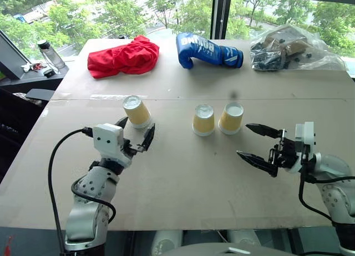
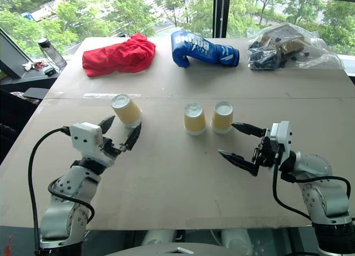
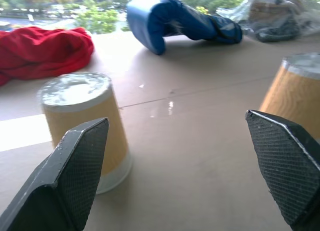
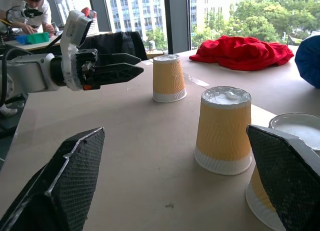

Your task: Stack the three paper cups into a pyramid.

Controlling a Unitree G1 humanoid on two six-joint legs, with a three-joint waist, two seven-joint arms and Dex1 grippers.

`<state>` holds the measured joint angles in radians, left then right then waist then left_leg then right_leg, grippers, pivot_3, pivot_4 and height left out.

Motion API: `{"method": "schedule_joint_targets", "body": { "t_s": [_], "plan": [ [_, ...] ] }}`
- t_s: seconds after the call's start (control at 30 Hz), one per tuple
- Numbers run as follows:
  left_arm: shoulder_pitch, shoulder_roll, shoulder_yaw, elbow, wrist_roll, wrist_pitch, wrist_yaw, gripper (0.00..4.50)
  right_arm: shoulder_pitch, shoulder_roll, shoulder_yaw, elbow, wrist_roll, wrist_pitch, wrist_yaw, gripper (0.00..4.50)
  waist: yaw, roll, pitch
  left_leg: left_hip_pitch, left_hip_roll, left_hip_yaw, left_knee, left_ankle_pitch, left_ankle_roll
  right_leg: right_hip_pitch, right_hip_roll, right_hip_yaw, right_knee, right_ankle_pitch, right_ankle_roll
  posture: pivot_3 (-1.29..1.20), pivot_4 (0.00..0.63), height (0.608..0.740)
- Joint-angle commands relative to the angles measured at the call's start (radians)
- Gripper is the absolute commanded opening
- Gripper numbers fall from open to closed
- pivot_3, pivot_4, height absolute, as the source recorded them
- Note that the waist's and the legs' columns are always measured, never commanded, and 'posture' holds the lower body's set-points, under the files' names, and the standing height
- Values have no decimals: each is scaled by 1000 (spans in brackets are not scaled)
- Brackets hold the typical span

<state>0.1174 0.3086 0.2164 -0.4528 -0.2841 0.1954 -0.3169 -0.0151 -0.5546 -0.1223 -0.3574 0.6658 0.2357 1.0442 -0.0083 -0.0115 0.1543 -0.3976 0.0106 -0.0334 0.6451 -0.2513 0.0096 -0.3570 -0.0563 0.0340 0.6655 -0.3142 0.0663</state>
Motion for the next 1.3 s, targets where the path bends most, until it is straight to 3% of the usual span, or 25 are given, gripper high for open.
{"method": "schedule_joint_targets", "body": {
  "t_s": [0.03,0.6,1.0,1.1,1.17,1.23,1.3],
  "plan": [
    [-35,0,6,46,89,-55,63,4500,-18,-17,-31,-58,40,-6,11,4471,0,0,0,0,0,0,0,0,0,0,0,0,0,0,0,0,150,740],
    [-311,4,-21,492,187,-244,89,4500,-46,-10,-9,-134,53,21,-74,4471,0,-1,0,-1,0,-2,1,0,0,0,0,-4,0,0,0,0,150,740],
    [-375,-16,-17,591,178,-303,100,4500,-54,-7,-2,-158,76,42,-95,4471,-1,-1,0,-1,0,-2,1,0,0,0,0,-4,1,0,0,0,150,740],
    [-376,-16,-17,600,177,-318,98,3662,-57,-6,-1,-155,71,40,-98,4500,-1,-1,0,-1,0,-2,1,0,0,0,0,-4,1,0,0,0,150,740],
    [-376,-15,-15,605,176,-328,99,2655,-58,-6,0,-157,72,41,-100,4500,-1,-1,0,-1,0,-2,1,0,0,0,0,-4,1,0,0,0,150,740],
    [-384,-13,-10,622,171,-337,98,1922,-60,-5,2,-157,72,41,-102,4500,-1,-1,0,-1,0,-2,1,0,0,0,0,-4,1,0,0,0,150,740],
    [-401,-8,-6,639,159,-341,87,1922,-60,-5,2,-158,70,40,-105,4500,-1,-1,0,-1,0,-2,1,0,0,0,0,-4,1,0,0,0,150,740]
  ]
}}
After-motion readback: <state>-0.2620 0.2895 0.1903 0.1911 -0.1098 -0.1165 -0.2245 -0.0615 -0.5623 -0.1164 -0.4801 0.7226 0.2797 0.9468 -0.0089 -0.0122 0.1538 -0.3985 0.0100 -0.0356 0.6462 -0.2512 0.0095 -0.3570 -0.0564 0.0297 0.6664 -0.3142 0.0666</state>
